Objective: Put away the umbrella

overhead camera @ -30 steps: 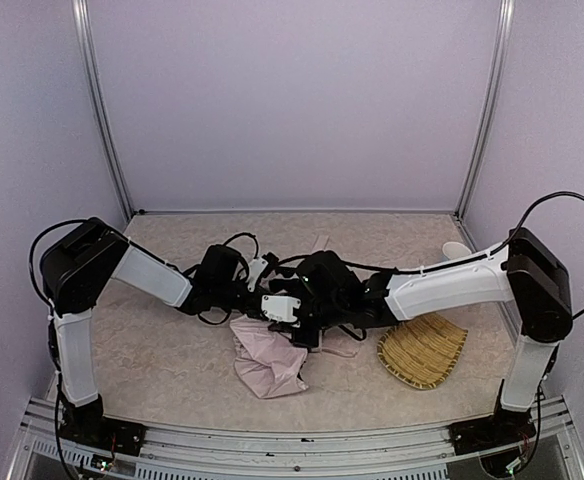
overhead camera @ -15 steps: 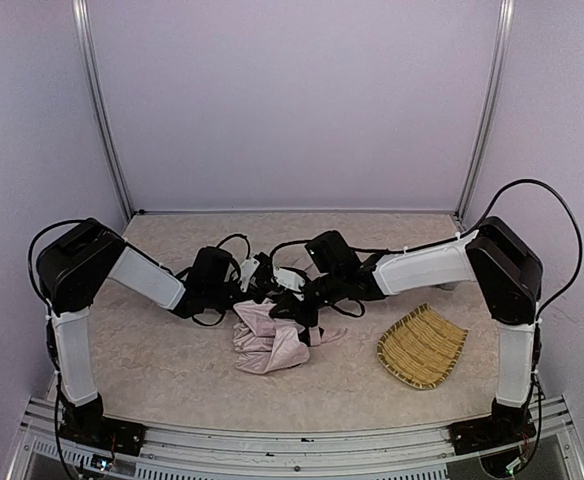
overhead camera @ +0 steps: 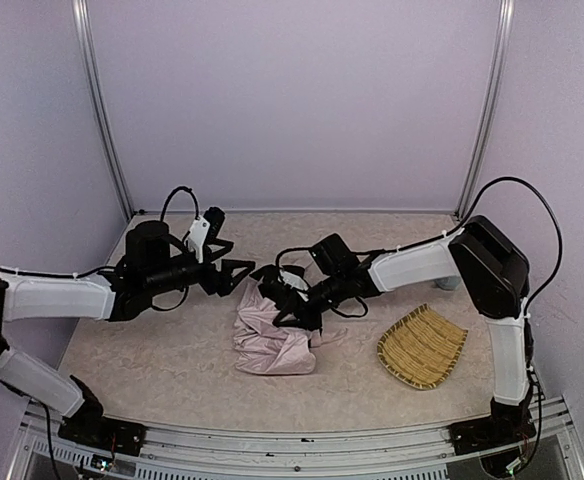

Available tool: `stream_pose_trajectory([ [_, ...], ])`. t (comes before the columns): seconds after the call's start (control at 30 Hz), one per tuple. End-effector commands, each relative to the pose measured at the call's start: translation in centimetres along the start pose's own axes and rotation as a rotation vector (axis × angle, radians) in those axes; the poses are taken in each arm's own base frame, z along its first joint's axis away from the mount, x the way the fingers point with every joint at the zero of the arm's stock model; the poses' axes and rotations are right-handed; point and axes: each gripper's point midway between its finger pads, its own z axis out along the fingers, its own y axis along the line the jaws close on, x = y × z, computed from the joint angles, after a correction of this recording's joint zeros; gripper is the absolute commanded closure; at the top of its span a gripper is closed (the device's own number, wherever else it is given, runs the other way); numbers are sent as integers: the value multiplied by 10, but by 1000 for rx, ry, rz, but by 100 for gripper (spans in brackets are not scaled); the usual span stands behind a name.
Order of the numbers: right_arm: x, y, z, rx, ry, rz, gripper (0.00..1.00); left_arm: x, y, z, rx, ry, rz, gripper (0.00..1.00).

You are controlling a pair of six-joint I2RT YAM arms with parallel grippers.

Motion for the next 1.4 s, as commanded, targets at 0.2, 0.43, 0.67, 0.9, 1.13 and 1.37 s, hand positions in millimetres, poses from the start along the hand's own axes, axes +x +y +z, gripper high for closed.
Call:
stream_pose_trajectory([
  [0.2,55,-4,13,-52,135,221,100,46,-156,-20,373,74,474,4],
  [0.43,54,-3,12,-50,128,229,100,71,-157,22,415,220,484,5],
  [0.67,52,0,11,-66,119,225,100,75,-161,37,478,292,415,97],
  [0.9,53,23,9,-184,93,225,99,13,-71,30,248,58,151,100],
  [1.13,44,37,6,-279,37,212,97,43,-10,49,143,79,19,100],
  [1.37,37,31,-3,-220,3,217,89,122,37,81,-24,309,-77,100],
])
